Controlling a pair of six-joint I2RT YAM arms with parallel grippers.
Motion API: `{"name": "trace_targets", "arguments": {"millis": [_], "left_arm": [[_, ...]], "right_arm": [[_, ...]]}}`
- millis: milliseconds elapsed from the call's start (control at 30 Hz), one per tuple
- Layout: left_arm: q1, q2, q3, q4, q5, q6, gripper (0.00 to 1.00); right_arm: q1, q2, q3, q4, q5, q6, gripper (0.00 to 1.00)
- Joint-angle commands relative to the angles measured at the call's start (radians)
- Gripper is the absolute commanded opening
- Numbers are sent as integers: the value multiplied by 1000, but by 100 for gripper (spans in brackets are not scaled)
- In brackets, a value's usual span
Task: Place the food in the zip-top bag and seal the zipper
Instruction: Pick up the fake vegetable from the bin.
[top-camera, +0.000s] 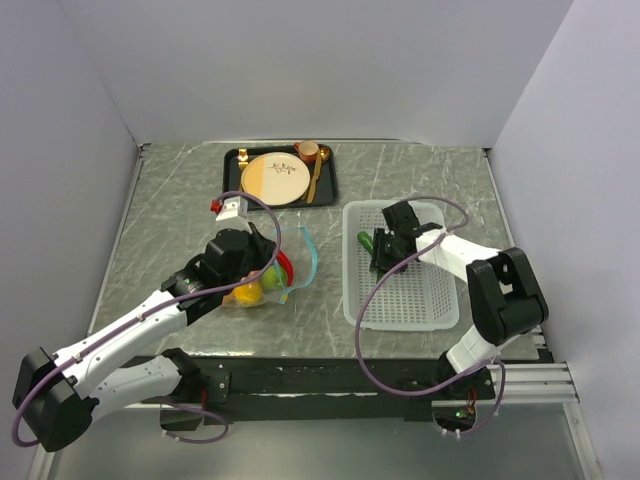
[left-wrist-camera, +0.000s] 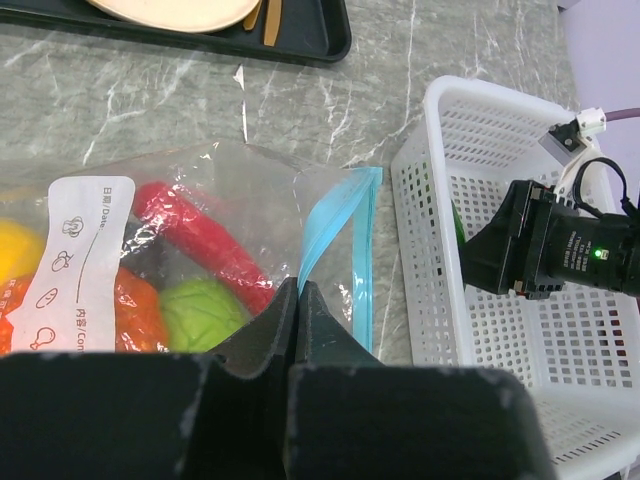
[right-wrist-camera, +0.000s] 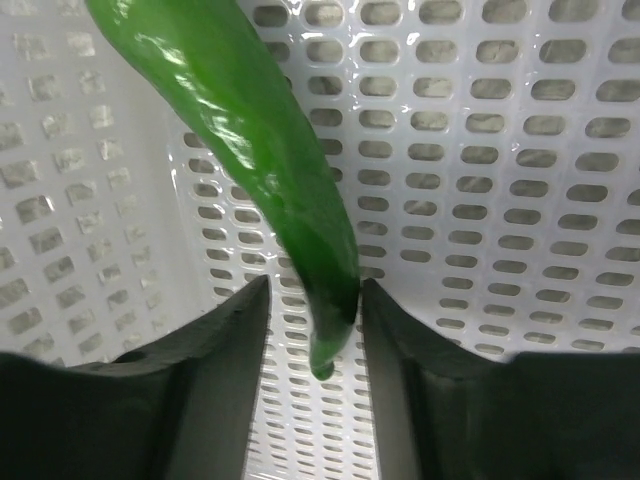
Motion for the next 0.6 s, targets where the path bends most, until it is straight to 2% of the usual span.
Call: {"name": "trace_targets", "arguments": {"millis": [0, 167, 400, 567], "left_arm": [[2, -33, -6, 32, -21, -3, 1], [2, -48, -11, 27, -30, -2, 1], [4, -31, -9, 39, -12, 0, 1], [4, -26, -8, 38, -9, 1, 1]], "right_arm": [[7, -13, 11, -6, 70, 5, 54], [9, -44, 10, -9, 75, 16, 59], [11, -61, 25, -52, 75, -3, 60], [12, -61, 8, -46, 64, 2, 52]]}}
